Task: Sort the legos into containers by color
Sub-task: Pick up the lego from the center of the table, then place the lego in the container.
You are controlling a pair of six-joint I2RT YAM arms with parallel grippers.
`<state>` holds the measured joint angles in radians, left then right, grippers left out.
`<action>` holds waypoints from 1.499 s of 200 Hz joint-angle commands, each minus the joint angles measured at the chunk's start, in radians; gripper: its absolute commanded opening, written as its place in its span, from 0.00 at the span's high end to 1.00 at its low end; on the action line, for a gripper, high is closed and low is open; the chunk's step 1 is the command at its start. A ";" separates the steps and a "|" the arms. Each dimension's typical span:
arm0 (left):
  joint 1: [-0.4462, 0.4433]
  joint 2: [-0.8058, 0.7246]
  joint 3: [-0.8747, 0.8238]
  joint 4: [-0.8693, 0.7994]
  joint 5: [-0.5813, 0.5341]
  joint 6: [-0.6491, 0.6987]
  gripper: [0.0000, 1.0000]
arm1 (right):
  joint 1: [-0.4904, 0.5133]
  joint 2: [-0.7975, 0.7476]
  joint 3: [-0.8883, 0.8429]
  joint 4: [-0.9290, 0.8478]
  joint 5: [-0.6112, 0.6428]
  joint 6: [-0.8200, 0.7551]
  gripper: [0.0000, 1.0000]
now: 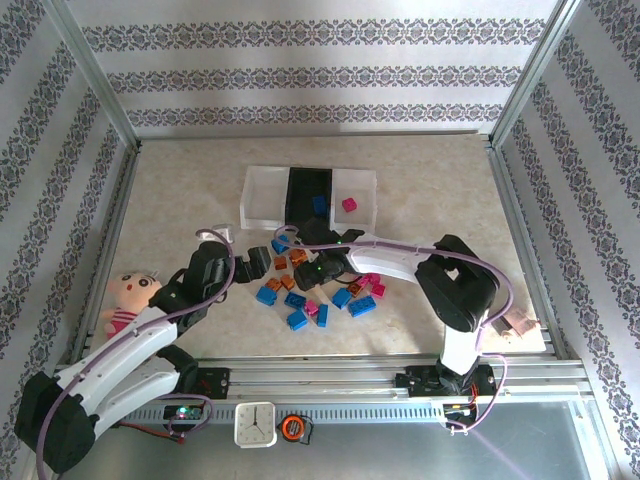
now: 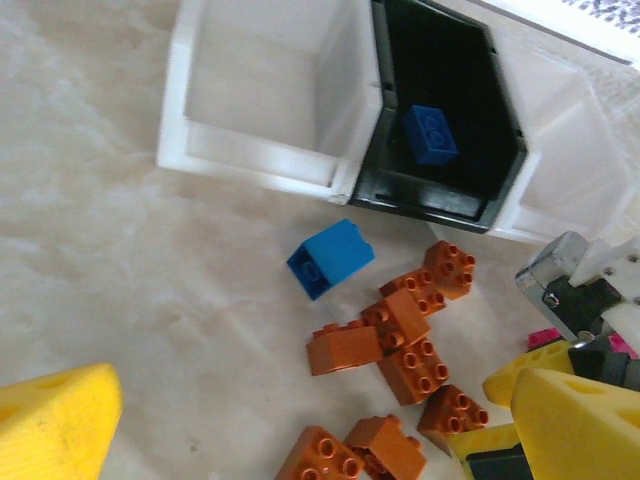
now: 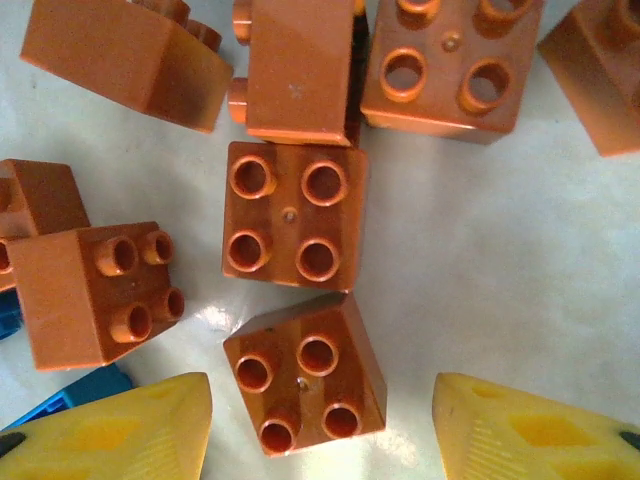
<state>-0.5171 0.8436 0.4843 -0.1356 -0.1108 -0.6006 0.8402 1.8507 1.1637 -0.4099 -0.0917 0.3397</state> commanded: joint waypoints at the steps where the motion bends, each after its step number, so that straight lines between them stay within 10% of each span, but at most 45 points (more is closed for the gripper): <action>1: -0.009 -0.024 -0.019 -0.035 -0.060 -0.029 0.00 | -0.001 0.027 0.034 -0.015 0.030 -0.032 0.40; 141: -0.008 -0.078 -0.023 -0.097 -0.093 -0.023 0.00 | -0.046 -0.172 0.051 -0.039 -0.064 -0.046 0.73; 300: -0.006 -0.139 -0.085 -0.189 -0.016 -0.079 0.00 | -0.111 0.741 1.445 -0.356 0.082 0.074 0.63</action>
<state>-0.5171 0.7197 0.4156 -0.2794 -0.1455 -0.6636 0.7376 2.5427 2.4821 -0.6567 -0.0719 0.3668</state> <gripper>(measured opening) 0.997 0.324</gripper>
